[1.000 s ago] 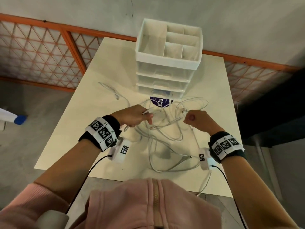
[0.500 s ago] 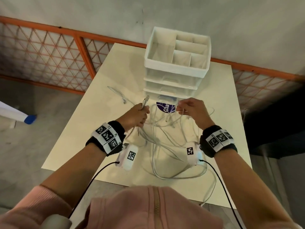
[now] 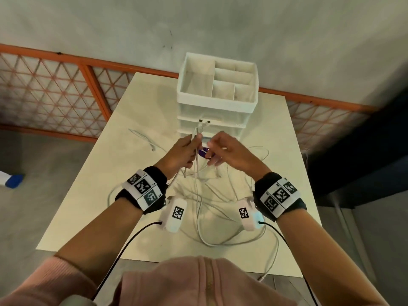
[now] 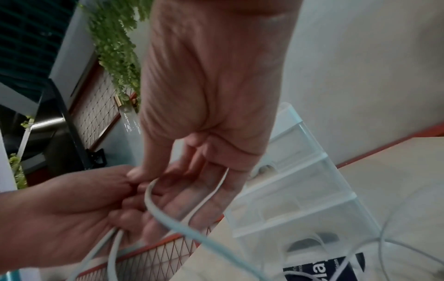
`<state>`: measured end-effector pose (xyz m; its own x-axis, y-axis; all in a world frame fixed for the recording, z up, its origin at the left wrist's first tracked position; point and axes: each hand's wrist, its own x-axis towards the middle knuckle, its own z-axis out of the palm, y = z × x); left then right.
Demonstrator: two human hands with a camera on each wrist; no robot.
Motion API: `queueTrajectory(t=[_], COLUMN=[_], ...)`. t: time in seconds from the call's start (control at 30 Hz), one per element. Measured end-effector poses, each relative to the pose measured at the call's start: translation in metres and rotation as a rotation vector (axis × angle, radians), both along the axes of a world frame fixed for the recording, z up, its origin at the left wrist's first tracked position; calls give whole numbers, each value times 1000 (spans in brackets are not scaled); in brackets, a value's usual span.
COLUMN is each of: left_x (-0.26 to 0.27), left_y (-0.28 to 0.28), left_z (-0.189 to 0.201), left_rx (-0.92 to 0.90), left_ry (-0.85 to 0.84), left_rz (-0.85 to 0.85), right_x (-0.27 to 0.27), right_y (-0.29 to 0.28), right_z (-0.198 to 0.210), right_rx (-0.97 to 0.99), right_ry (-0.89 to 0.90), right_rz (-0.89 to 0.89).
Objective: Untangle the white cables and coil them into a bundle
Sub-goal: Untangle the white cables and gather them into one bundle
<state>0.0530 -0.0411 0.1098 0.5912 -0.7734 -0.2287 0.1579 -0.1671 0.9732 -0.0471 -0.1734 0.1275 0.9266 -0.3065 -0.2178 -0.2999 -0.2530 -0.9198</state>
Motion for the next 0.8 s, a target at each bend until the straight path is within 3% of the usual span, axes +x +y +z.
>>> queueTrajectory(t=[0.1,0.3,0.53,0.67,0.8], left_x=[-8,-14,-11,-10,-14], left_y=[2,4,3,0,0], left_z=[4,5,9,12,15], left_rx=[16,92,78,-15,-96], left_ry=[-101,-174,-271,-166,-34], left_rz=[-123,-218,-150,-252,-203], right_x=[8,11,9,10,12], right_y=[-6,-11,-17,-12,-8], right_z=[8,15,27,30,27], right_rx=[-70,-42,-61,-47,-65], right_ry=[-150,-248,-190,-192,-148], right_rz=[-192,-93,-1,3,-73])
